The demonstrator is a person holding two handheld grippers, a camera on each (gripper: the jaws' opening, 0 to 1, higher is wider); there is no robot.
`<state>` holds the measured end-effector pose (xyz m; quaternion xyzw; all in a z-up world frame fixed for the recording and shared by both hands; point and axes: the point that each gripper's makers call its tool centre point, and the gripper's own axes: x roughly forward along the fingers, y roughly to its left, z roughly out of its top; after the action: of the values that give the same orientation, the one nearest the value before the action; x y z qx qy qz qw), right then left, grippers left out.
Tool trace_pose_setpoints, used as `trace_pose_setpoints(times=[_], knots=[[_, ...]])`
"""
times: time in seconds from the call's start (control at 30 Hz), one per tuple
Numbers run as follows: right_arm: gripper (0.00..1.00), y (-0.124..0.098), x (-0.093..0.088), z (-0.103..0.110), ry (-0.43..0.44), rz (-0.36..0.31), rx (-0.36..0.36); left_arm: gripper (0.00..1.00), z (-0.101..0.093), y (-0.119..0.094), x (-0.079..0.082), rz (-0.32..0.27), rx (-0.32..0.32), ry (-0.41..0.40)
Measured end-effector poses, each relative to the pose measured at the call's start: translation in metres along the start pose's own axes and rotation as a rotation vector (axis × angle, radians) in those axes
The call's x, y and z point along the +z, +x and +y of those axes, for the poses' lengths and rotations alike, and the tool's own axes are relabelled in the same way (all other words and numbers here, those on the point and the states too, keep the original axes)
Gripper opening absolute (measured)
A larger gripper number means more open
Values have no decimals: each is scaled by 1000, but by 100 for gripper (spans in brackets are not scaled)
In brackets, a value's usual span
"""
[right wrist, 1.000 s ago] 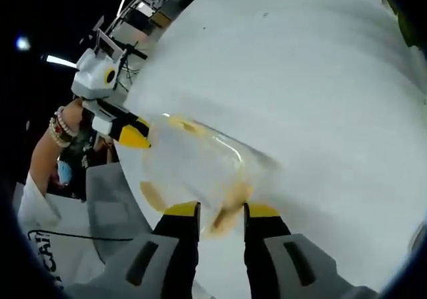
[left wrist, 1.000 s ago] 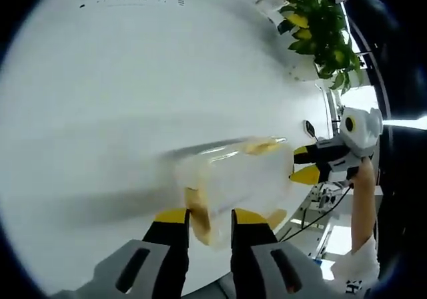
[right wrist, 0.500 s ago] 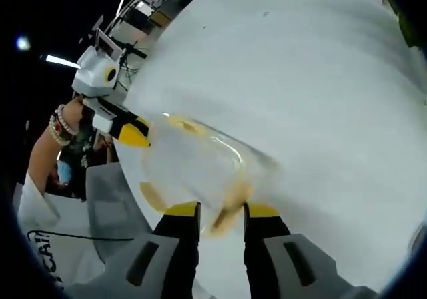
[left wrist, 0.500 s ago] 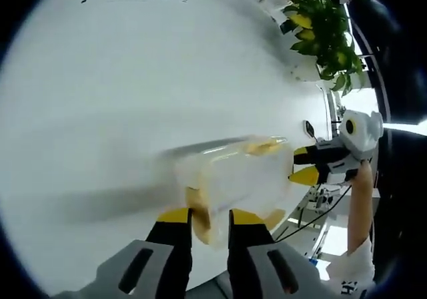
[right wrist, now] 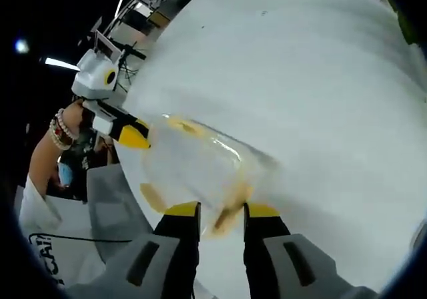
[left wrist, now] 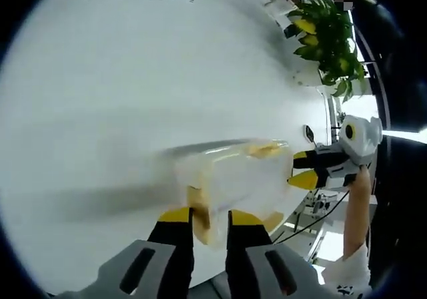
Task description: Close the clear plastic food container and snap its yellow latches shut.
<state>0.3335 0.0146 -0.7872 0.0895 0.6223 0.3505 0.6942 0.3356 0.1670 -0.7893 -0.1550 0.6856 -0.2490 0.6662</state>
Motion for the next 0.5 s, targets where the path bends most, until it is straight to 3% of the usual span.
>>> trace_pose_setpoints(times=[0.07,0.1,0.13,0.5], knots=[[21,0,0,0,0,0,3,8,0,0,0,-4,1,-5],[21,4,5,10,-8,-20,66,8,0,0,0,-5,1,-9],[21,1,2,1,27,-12,14,8,0,0,0,-3,0,-12],[21,-6,-5,1,-2,10,14,6,-1,0,1,1,-13,-40]])
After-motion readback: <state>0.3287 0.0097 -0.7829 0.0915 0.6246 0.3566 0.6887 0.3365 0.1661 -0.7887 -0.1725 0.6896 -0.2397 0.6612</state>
